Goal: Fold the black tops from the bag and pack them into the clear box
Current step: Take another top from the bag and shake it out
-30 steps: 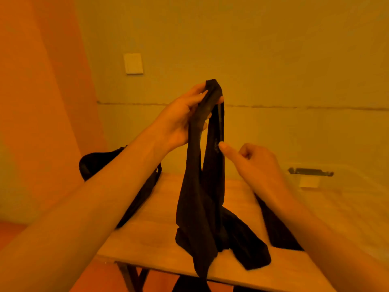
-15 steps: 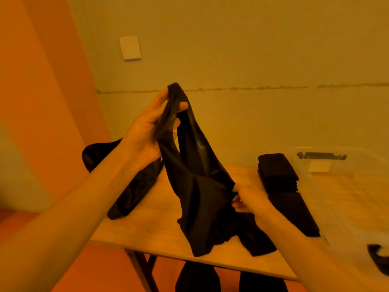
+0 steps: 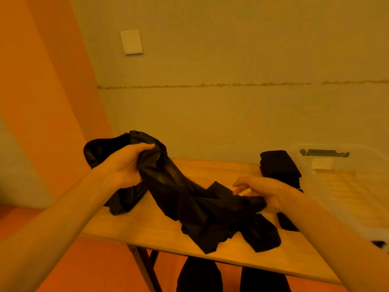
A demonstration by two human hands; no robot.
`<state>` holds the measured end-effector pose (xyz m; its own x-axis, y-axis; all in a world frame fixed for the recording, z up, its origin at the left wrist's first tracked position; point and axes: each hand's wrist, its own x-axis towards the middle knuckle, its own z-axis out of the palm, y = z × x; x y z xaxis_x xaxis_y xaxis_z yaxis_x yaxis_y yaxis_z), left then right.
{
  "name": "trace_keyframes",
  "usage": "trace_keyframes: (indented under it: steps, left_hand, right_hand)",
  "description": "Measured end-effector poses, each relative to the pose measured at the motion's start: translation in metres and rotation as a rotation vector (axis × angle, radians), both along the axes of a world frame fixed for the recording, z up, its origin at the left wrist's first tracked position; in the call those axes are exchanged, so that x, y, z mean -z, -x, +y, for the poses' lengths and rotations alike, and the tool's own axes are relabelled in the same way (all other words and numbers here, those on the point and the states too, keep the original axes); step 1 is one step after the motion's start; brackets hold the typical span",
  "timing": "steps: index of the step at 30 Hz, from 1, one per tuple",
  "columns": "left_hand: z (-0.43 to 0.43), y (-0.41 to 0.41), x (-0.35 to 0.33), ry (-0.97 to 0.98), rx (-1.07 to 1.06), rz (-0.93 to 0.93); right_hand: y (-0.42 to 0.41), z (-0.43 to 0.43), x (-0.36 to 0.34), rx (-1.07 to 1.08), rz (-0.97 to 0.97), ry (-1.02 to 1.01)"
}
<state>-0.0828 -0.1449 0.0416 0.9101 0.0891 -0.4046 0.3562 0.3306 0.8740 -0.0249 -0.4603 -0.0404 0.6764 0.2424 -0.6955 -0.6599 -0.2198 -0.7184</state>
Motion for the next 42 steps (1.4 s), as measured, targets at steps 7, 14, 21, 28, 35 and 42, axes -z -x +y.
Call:
trace_keyframes:
  steps: [7,14,21,28,35,42]
  left_hand:
    - [0.028,0.0,-0.006,-0.084,-0.077,-0.127]
    - [0.024,-0.012,-0.02,-0.062,-0.185,-0.199]
    - [0.008,-0.036,-0.105,0.212,-0.212,-0.565]
    - [-0.007,-0.029,-0.258,0.076,-0.238,-0.995]
    - [-0.008,-0.023,-0.354,-0.318,-0.31,-1.043]
    - [0.011,-0.025,-0.37,-0.51,-0.313,-0.928]
  right_hand:
    - [-0.009,-0.006,-0.038,0.032,-0.148,-0.16]
    - [-0.028,0.003,-0.064,0.325,-0.328,-0.347]
    - [-0.041,-0.015,-0.194,0.163,-0.517,-0.658]
    - [-0.04,-0.01,-0.358,0.349,-1.137,-0.497]
    - [-0.024,-0.018,-0.484,0.309,-1.292,-0.498]
    - [-0.023,-0.029,-0.487,0.251,-1.435,-0.263]
